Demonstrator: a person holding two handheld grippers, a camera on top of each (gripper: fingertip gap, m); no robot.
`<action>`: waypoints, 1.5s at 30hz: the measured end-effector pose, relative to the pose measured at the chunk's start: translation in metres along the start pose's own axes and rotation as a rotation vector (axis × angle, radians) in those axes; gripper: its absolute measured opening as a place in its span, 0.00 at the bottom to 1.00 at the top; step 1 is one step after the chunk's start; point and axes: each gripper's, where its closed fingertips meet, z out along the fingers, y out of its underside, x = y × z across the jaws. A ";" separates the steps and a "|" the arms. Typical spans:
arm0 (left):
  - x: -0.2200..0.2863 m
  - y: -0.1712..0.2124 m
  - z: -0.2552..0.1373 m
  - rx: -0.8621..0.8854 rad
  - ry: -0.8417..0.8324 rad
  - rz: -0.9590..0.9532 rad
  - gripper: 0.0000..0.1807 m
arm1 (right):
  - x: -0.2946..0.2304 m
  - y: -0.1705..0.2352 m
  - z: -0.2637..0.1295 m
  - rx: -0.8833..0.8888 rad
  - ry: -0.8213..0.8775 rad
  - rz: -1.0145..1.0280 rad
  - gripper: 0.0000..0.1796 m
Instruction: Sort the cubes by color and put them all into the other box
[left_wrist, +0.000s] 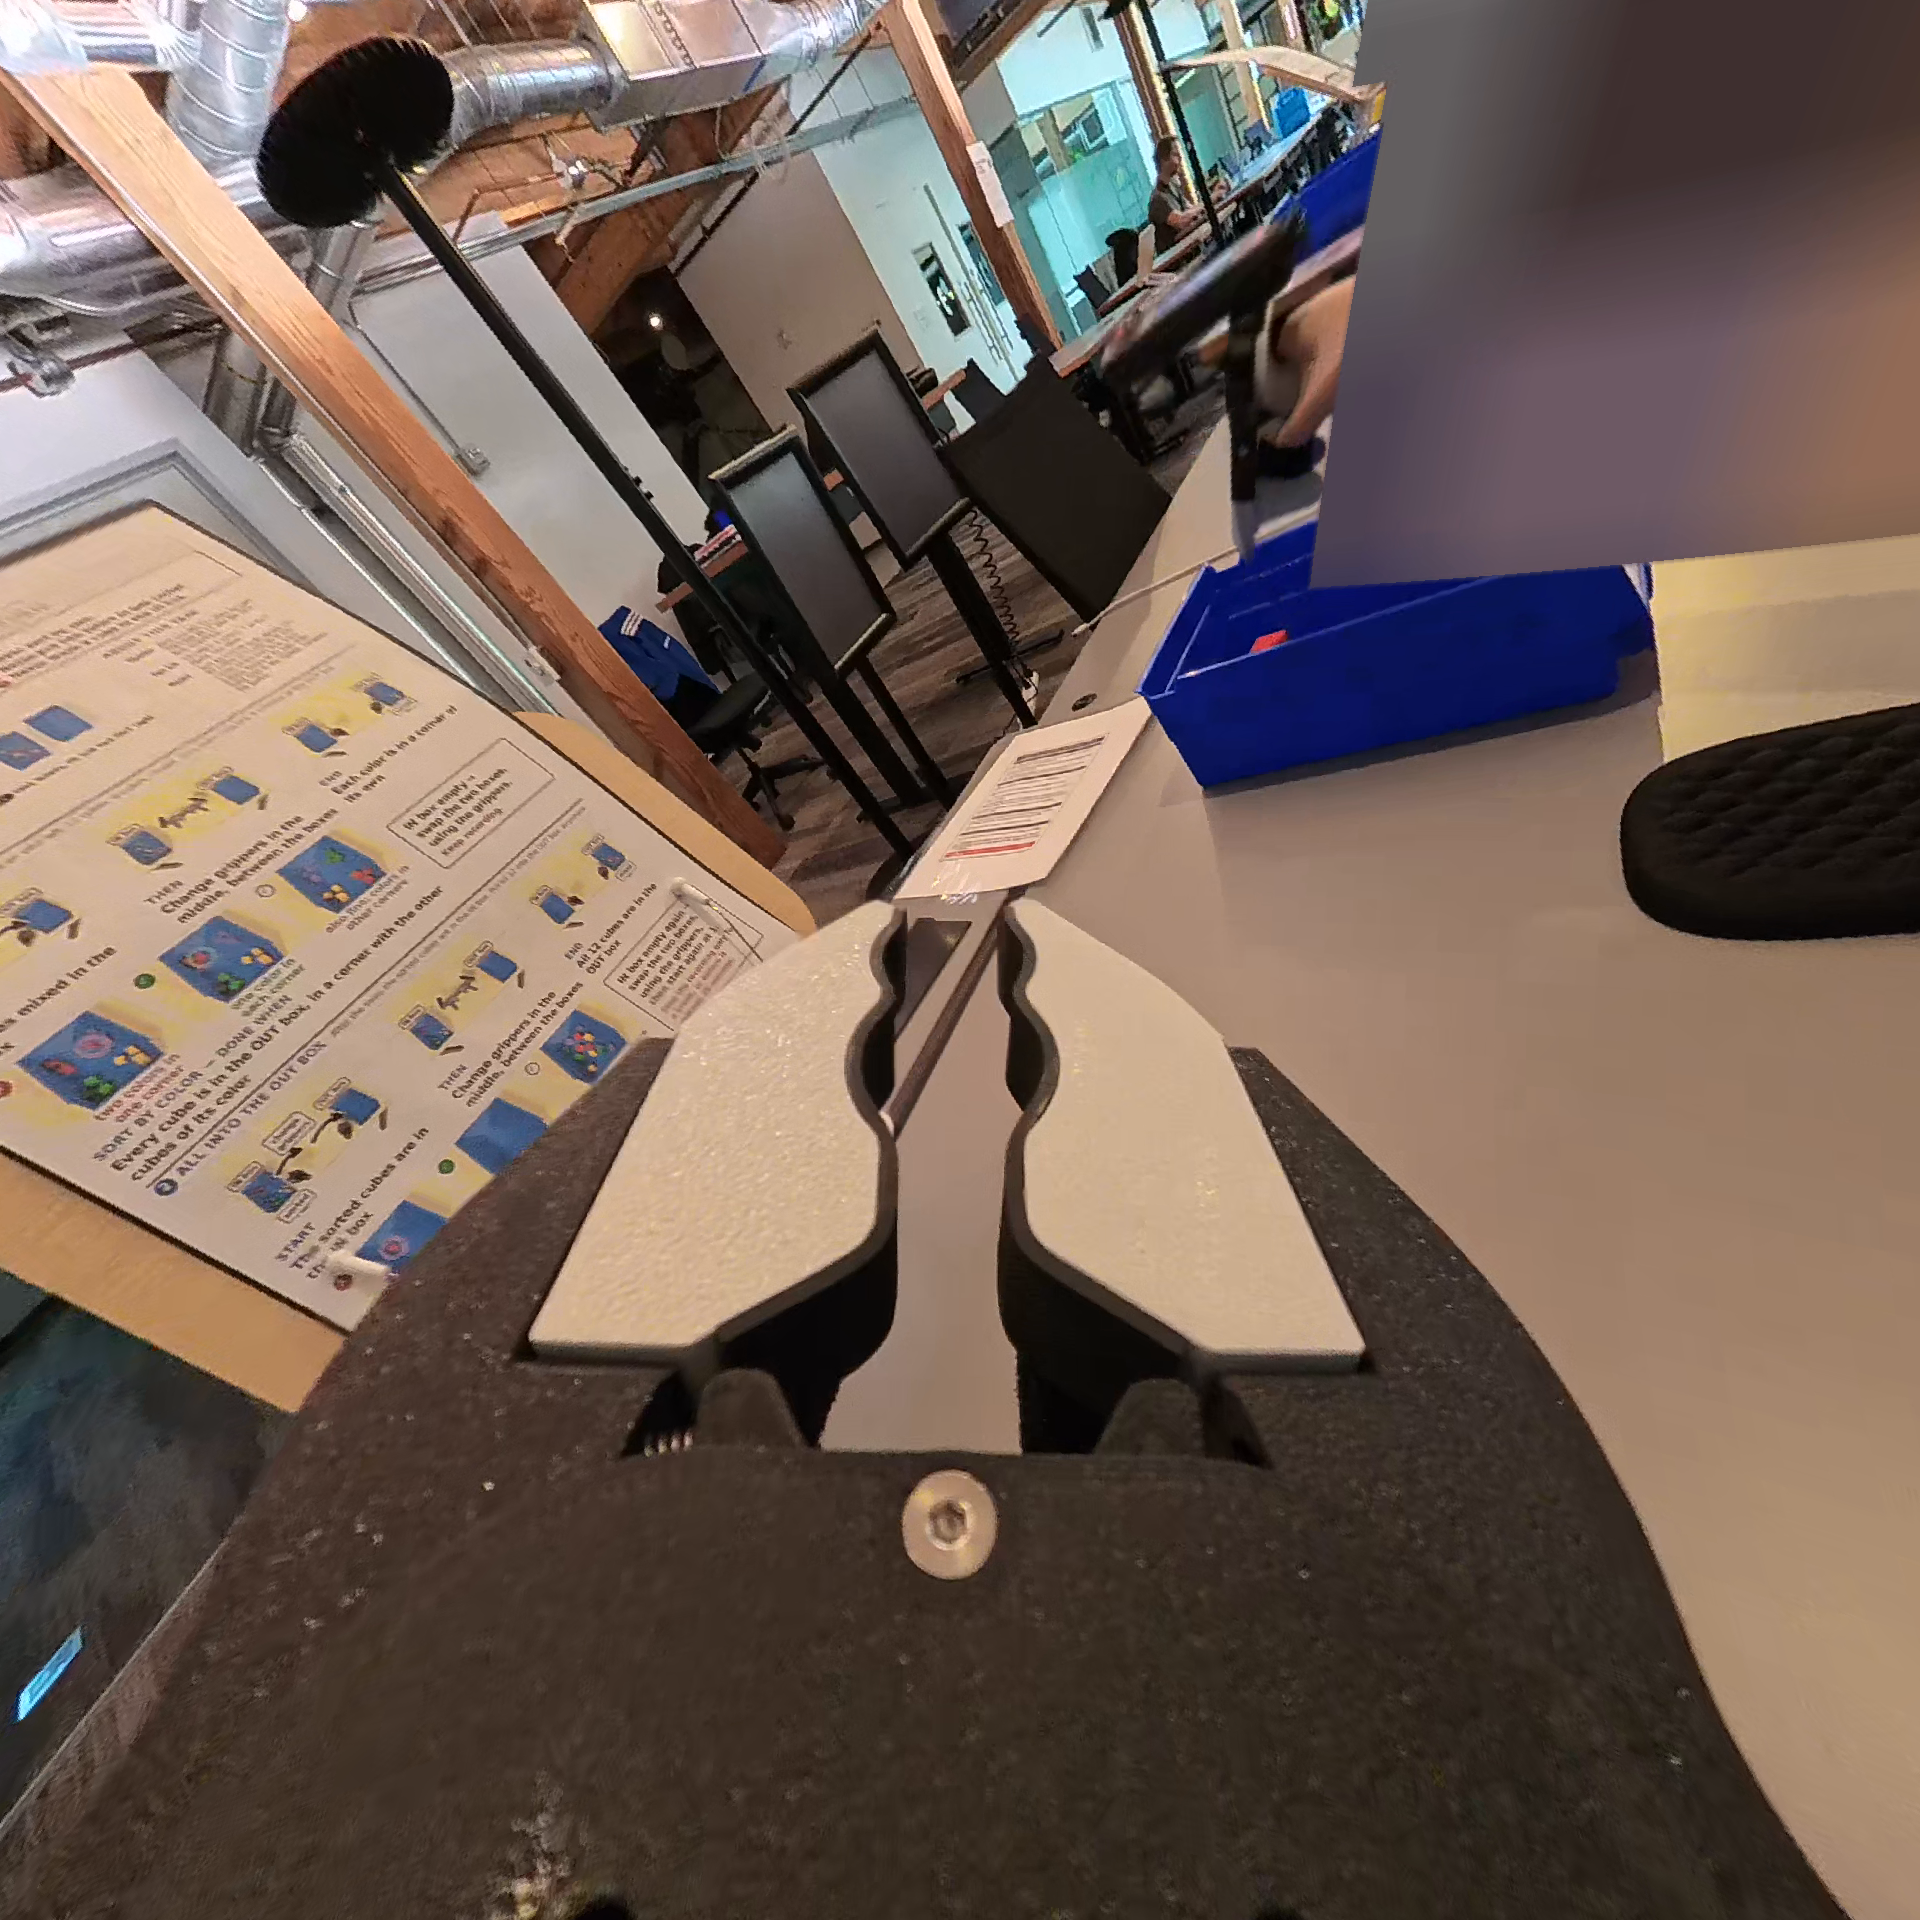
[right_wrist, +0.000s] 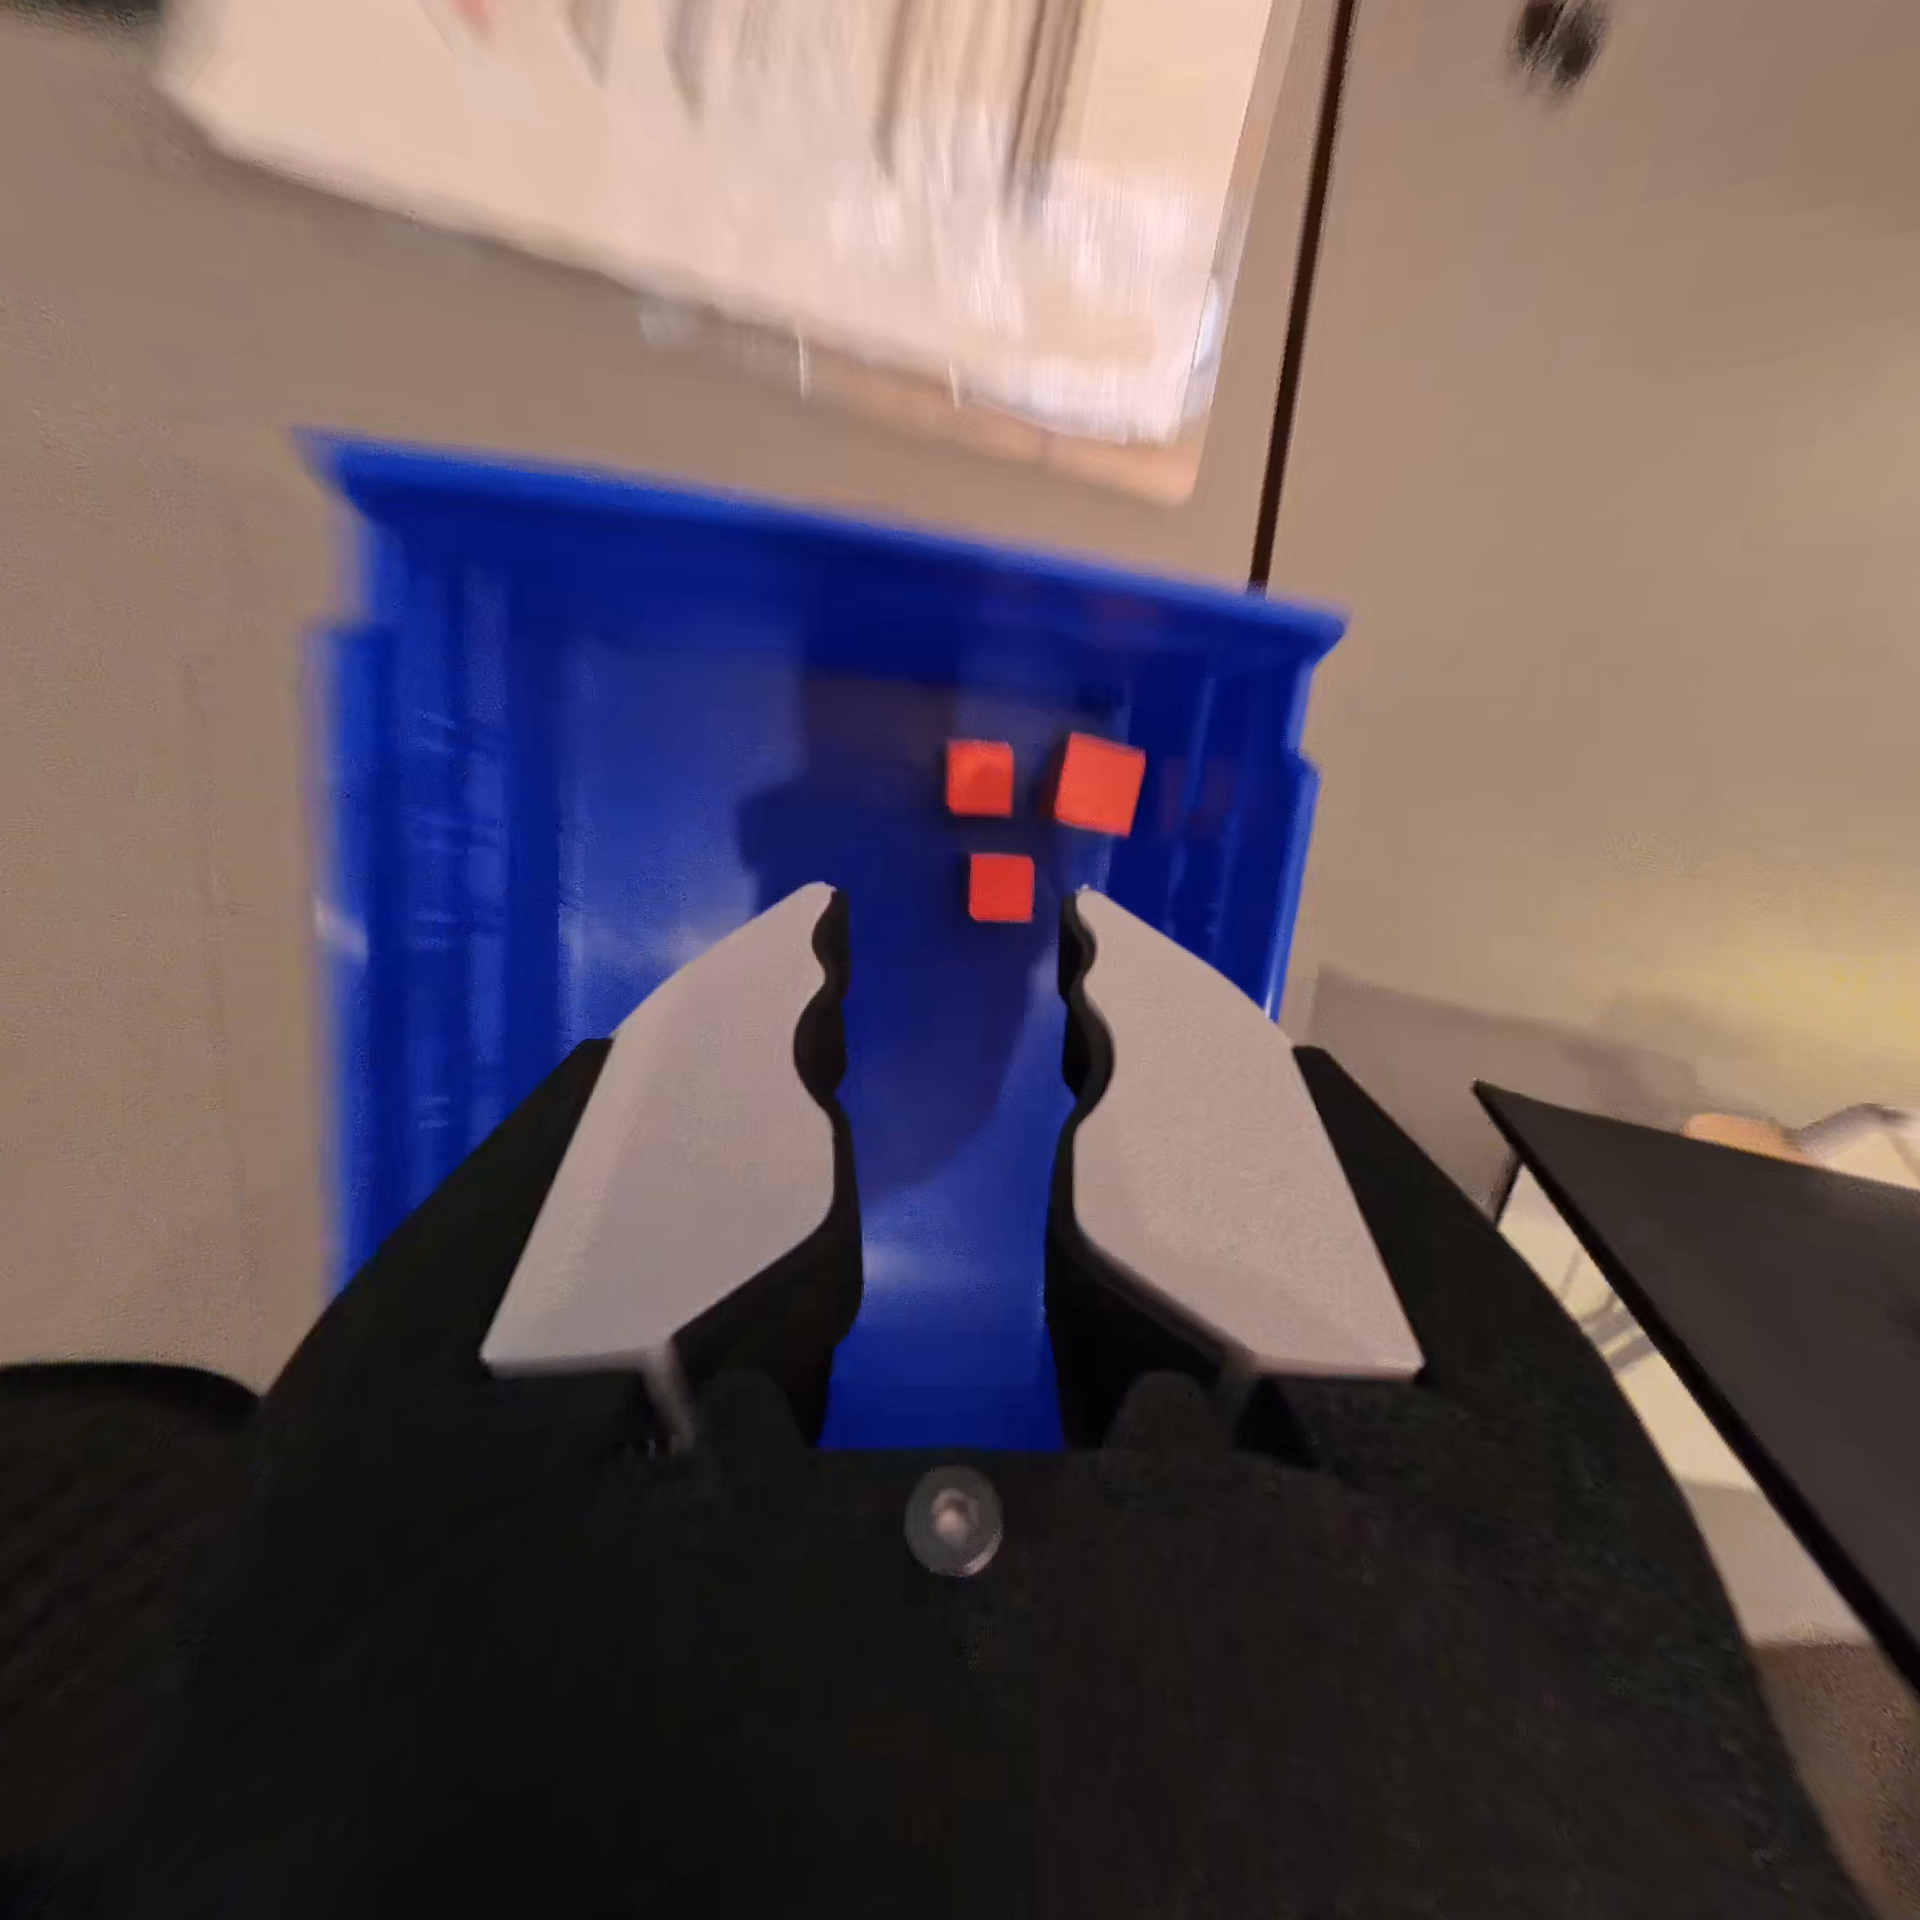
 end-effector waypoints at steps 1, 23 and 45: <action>-0.003 -0.002 -0.002 0.008 -0.014 -0.002 0.09 | -0.015 -0.016 -0.031 0.131 -0.012 0.009 0.21; -0.111 0.077 -0.198 -0.613 -0.561 -0.121 0.10 | -0.397 -0.025 -0.071 0.334 -0.638 -0.391 0.19; -0.083 0.319 -0.351 -1.451 -0.202 -0.406 0.15 | -0.329 -0.027 -0.063 0.364 -0.659 -0.232 0.18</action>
